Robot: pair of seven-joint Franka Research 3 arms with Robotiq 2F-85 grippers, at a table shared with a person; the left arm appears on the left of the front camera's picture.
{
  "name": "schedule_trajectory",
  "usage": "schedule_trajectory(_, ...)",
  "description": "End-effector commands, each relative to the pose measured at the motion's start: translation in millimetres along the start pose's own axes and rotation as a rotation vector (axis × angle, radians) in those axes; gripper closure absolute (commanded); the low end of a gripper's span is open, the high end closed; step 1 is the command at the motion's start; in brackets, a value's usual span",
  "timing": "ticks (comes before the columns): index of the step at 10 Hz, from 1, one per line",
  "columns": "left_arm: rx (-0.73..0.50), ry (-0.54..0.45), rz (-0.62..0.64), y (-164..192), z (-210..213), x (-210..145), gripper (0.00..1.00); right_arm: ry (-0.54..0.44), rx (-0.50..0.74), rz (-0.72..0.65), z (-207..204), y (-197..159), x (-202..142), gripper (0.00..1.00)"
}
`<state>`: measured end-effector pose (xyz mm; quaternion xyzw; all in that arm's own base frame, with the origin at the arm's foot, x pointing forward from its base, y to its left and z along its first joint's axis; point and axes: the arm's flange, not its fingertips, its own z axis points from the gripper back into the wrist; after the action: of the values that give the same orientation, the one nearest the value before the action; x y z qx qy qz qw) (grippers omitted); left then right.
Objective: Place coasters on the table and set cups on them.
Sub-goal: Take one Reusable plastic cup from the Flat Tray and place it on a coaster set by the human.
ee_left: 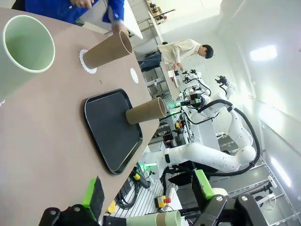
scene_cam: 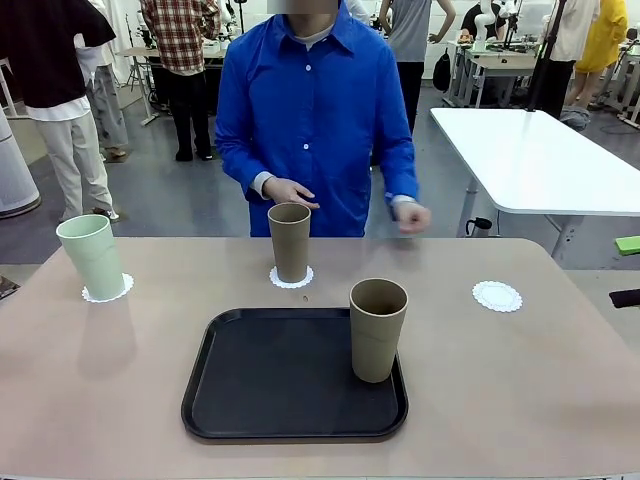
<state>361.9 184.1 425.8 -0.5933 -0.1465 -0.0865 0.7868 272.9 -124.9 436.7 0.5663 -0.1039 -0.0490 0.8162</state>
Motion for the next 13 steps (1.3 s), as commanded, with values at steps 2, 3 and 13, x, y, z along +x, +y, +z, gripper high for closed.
schedule_trajectory(2, -0.01, -0.009, -0.011, -2, -1, -3, 0.0, -0.008, 0.021, 0.016, 0, 0, 2, 0.0)
schedule_trajectory(3, -0.01, -0.009, -0.011, -2, -1, -3, 0.0, 0.0, 0.0, 0.0, 0, 0, 0, 0.0)
schedule_trajectory(13, -0.01, -0.009, -0.011, -2, -1, -3, 0.0, 0.706, -0.951, 0.793, -157, 141, 68, 0.0)
